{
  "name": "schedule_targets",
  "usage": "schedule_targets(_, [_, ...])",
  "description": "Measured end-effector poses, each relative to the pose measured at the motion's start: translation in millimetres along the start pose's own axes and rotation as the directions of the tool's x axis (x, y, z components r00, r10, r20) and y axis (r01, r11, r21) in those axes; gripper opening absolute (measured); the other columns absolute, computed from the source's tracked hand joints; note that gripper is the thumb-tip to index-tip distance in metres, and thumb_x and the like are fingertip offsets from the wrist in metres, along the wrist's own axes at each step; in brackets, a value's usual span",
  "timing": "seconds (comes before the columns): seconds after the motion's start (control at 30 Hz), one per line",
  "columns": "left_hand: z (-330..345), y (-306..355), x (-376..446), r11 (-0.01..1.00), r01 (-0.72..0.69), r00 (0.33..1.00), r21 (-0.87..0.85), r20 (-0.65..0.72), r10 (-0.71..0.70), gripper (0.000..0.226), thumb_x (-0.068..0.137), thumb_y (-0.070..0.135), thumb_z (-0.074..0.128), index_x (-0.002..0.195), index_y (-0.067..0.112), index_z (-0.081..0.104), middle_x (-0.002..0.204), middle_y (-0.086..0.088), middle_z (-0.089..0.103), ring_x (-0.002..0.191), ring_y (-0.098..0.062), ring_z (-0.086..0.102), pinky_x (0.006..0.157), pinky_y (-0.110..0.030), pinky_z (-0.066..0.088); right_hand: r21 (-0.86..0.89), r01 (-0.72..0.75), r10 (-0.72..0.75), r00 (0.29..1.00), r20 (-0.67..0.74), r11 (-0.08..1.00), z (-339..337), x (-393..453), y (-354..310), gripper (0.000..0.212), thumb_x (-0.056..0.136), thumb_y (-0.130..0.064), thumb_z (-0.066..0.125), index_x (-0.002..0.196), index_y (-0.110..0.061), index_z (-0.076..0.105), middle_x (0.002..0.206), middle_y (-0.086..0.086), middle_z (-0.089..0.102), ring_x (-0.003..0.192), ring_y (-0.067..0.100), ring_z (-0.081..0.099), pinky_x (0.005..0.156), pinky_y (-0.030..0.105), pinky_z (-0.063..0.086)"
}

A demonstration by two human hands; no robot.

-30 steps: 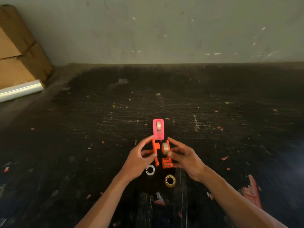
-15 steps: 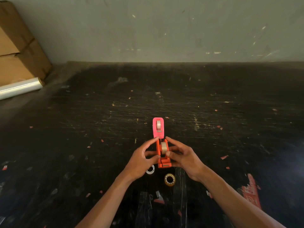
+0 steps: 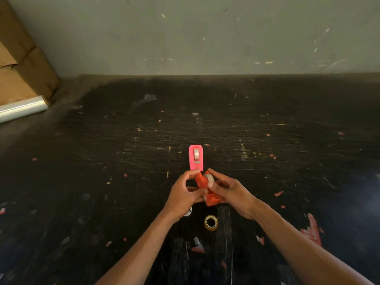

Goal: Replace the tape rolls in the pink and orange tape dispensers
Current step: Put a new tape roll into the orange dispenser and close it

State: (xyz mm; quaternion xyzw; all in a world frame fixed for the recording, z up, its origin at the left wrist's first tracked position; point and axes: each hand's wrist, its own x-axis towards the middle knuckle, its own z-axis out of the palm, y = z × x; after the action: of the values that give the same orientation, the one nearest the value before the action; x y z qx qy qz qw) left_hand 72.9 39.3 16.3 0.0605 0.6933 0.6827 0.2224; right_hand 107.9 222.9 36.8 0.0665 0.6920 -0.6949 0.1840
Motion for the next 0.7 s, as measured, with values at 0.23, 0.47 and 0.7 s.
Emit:
schedule_targets(0.23, [10.9,-13.3,20.4,0.925,-0.067,0.990,0.375,-0.090,0.108,0.055,0.079,0.025,0.083,0.125,0.029,0.054,0.132,0.002,0.057,0.119,-0.013,0.060,0.096,-0.028,0.053,-0.543,0.031,-0.061,0.997,-0.038,0.839,-11.5,10.1,9.8,0.088,0.087,-0.012,0.071,0.154,-0.032,0.018,0.129,-0.006,0.054,0.106,0.006,0.059,0.087,0.020,0.048])
schedule_targets(0.47, [-0.4,-22.4,33.1,0.565,-0.151,0.986,0.811,0.165,0.027,0.070,0.093,0.024,0.067,0.153,0.034,0.031,0.160,0.005,0.036,0.149,-0.014,0.029,0.122,-0.043,0.029,-0.758,-0.003,-0.037,0.999,-0.036,0.653,-33.2,15.9,40.2,0.092,0.088,-0.011,0.067,0.153,-0.041,0.009,0.144,0.002,0.050,0.133,0.020,0.044,0.113,0.043,0.035])
schedule_targets(0.7, [-2.1,-27.5,44.4,0.412,-0.209,0.978,0.887,0.194,0.079,0.055,0.092,0.033,0.067,0.143,0.030,0.047,0.144,0.006,0.055,0.135,-0.014,0.049,0.112,-0.042,0.041,-0.749,0.032,-0.274,0.941,-0.201,0.661,-32.2,14.6,51.8,0.064,0.089,-0.030,0.067,0.146,-0.033,0.037,0.133,-0.006,0.052,0.124,0.012,0.043,0.110,0.043,0.035])
